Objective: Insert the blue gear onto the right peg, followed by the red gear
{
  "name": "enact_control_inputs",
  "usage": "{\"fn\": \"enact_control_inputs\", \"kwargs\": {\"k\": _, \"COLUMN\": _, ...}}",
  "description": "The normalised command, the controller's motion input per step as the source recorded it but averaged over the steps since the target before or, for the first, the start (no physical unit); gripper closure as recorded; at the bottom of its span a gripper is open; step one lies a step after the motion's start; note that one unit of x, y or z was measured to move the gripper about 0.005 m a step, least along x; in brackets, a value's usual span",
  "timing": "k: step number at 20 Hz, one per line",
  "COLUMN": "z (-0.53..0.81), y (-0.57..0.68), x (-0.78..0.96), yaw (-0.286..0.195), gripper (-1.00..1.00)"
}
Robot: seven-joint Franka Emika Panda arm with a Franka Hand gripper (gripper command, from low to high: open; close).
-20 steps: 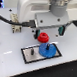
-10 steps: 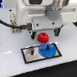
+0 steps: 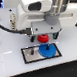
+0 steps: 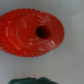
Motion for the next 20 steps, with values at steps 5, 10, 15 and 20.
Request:
{"fn": "enact_control_inputs", "kwargs": {"k": 5, "z": -0.09, "y": 0.1, "x": -0.19, "yaw": 0.0, "gripper": 1.0}}
{"fn": "enact_control_inputs", "kwargs": {"k": 10, "z": -0.06, "y": 0.07, "x": -0.12, "yaw": 0.0, "gripper": 1.0}}
{"fn": "enact_control_inputs", "kwargs": {"k": 15, "z": -0.05, "y": 0.06, "x": -0.11, "yaw": 0.0, "gripper": 1.0}}
{"fn": "enact_control_inputs", "kwargs": {"k": 20, "z": 0.26, "y": 0.03, "x": 0.02, "yaw": 0.0, "gripper": 1.0}}
